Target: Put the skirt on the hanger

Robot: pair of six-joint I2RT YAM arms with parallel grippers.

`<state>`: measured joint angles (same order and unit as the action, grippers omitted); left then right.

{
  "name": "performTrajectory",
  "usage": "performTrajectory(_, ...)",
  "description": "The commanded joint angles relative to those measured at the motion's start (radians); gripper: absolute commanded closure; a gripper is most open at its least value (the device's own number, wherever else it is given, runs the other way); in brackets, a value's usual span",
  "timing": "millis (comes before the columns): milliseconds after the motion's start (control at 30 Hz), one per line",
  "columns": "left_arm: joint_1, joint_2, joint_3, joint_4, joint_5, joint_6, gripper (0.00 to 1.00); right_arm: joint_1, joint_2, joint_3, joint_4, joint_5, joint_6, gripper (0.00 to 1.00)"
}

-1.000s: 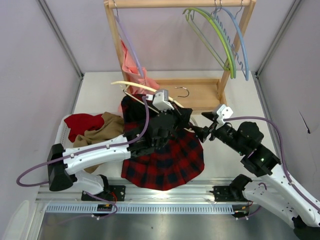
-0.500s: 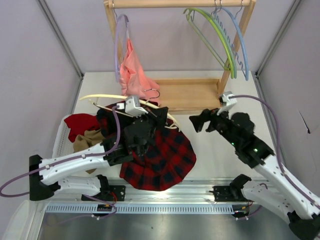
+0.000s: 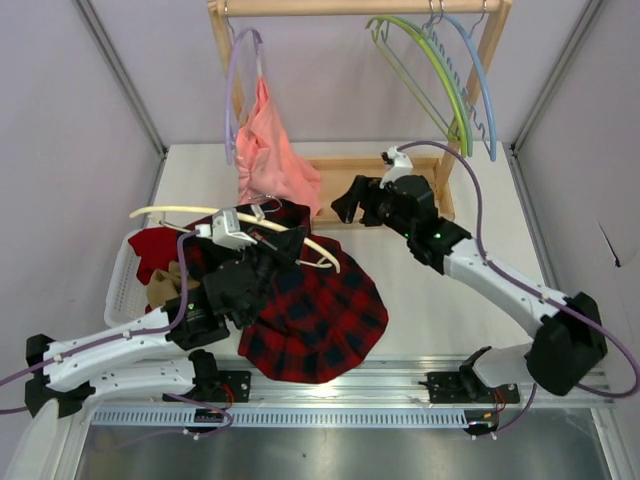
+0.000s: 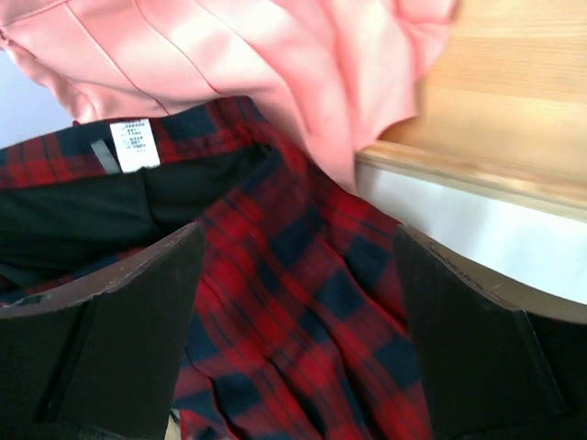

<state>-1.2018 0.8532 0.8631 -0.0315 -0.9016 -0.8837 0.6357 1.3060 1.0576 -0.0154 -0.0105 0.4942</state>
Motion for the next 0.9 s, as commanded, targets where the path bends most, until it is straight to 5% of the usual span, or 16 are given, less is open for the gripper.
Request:
performTrajectory(0,0.005,-0.039,-0.009,0.013,-0.042,0.041,1.00,0.019,0.093,0.074,0.129,-0.071,0.069,0.12)
performTrajectory(233,0.005,-0.065,-0.024,0.025,-0.056,0.058,1.00,0.073,0.349,0.232,0.117,-0.065,0.064,0.18)
performTrajectory(500,0.008,-0.082,-0.029,0.048,-0.082,0.081,1.00,0.085,0.455,0.311,0.131,-0.048,0.038,0.29)
performTrajectory(700,0.022,-0.086,-0.030,0.058,-0.076,0.095,1.00,0.085,0.506,0.331,0.104,-0.106,0.007,0.51)
performTrajectory(867,0.024,-0.086,-0.032,0.059,-0.066,0.100,1.00,0.085,0.487,0.277,0.140,-0.137,0.003,0.80)
